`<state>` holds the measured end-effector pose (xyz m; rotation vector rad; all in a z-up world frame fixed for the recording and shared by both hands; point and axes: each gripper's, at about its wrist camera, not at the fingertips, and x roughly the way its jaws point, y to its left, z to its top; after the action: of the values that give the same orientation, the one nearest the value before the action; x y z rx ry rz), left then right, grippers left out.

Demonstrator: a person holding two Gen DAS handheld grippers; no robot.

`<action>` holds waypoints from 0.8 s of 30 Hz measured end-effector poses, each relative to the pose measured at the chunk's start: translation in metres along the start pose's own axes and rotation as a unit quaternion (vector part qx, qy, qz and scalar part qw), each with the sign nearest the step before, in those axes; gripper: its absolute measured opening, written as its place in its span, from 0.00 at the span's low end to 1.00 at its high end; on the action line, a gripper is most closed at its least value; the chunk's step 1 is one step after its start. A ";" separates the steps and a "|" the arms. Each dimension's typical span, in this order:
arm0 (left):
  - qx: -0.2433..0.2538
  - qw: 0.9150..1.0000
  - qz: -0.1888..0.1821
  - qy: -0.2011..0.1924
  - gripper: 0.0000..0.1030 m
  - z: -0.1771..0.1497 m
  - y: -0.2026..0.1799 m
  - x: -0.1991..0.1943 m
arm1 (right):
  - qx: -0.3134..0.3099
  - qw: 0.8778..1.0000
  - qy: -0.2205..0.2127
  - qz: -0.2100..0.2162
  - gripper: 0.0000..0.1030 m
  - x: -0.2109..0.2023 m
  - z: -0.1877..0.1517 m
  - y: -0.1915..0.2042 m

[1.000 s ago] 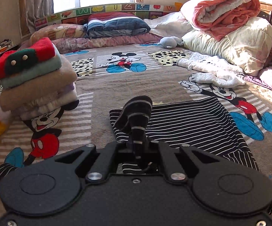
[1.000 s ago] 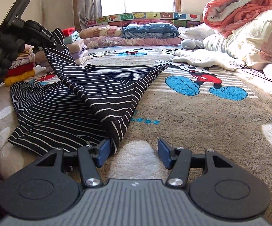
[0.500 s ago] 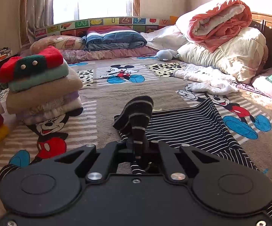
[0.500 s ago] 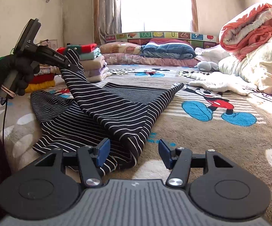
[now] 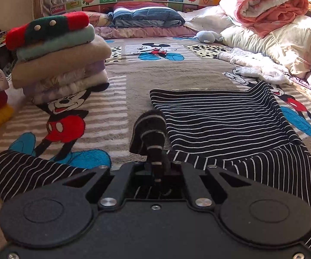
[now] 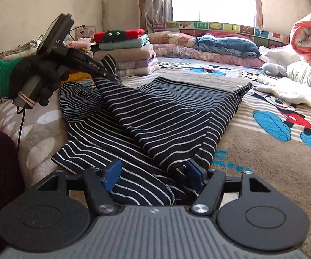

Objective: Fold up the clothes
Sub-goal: 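Lower the leg end onto the garment and open the left tool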

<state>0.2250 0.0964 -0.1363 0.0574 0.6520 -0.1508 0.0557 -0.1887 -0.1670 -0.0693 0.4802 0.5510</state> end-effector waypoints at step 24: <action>-0.017 1.000 0.024 -0.003 0.36 0.066 -0.040 0.017 | 0.047 0.998 -0.032 0.039 0.69 0.022 0.017 -0.012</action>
<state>0.2718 0.0483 -0.0942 0.0394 0.6458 -0.0929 0.0856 -0.1849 -0.1628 0.0561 0.4478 0.6045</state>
